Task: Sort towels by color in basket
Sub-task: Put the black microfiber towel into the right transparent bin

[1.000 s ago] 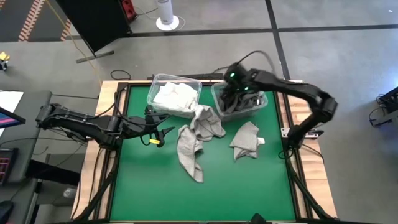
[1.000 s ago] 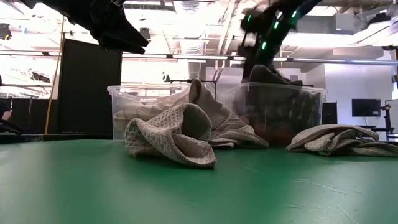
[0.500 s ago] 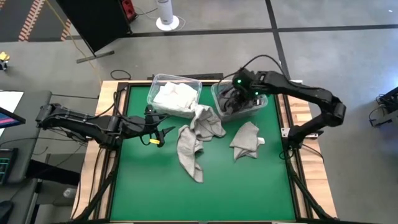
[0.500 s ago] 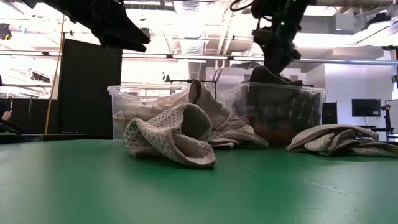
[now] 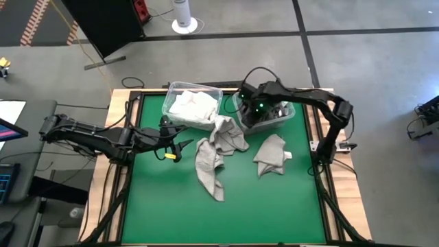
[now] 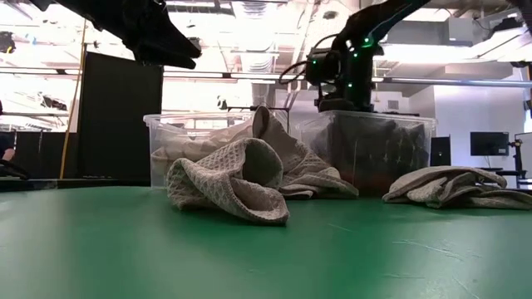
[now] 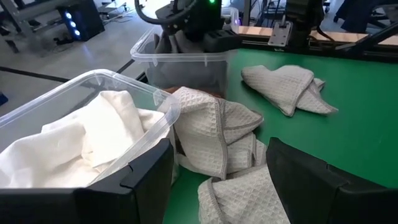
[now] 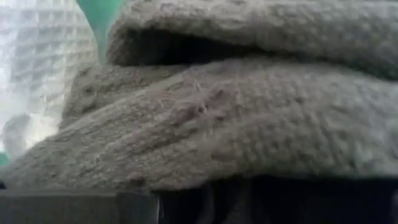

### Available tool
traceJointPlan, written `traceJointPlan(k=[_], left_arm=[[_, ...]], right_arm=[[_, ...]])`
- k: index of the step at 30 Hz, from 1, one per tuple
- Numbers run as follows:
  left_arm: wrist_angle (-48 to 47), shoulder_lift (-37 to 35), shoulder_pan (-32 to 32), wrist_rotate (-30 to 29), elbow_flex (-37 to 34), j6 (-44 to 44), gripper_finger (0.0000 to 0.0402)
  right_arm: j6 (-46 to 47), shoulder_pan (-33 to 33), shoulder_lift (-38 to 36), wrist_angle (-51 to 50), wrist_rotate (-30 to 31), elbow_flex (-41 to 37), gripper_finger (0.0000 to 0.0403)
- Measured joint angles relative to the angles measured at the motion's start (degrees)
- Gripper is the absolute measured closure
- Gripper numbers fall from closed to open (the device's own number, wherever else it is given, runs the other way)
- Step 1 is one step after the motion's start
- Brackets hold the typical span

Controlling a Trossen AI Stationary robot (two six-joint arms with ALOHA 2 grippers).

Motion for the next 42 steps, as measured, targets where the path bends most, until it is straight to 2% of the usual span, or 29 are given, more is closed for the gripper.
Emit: traceJointPlan(k=[4,7,16,22,28,35,42], left_arm=[[-1.24,0.02,-0.01,0.02,0.00,-0.01,0.0155],[-1.55,0.02,0.00,0.02,0.00,-0.09,0.0155],[-1.48,0.01,-0.01,0.00,0.00,-0.31,0.0155],[-1.28,0.02,-0.01,0.00,0.00,-0.44,0.0155],[-1.15,0.02,-0.02,-0.02,0.00,-0.44,0.0155],[-1.17,0.00,-0.01,-0.03,0.00,-1.59,0.0155],[-1.95,0.01,-0.01,-0.02,0.00,-5.44,0.0155]], right_arm=[[-1.09,-1.27,2.27,0.26,-5.23,0.10,0.0198],[-1.47,-1.56,0.65,0.68,-5.35,-0.28,0.0198],[-0.28,-2.75,-15.95,-0.33,-3.39,-0.54,0.0198],[1.75,-4.36,-20.91,-2.65,-0.93,-0.56,0.0198],[3.15,-5.79,-16.92,-2.39,-0.51,-0.49,0.0209],[8.34,-7.02,-4.95,-2.16,-0.86,-0.37,0.0232],[15.43,-6.43,4.16,-2.18,-0.87,0.01,0.0283]])
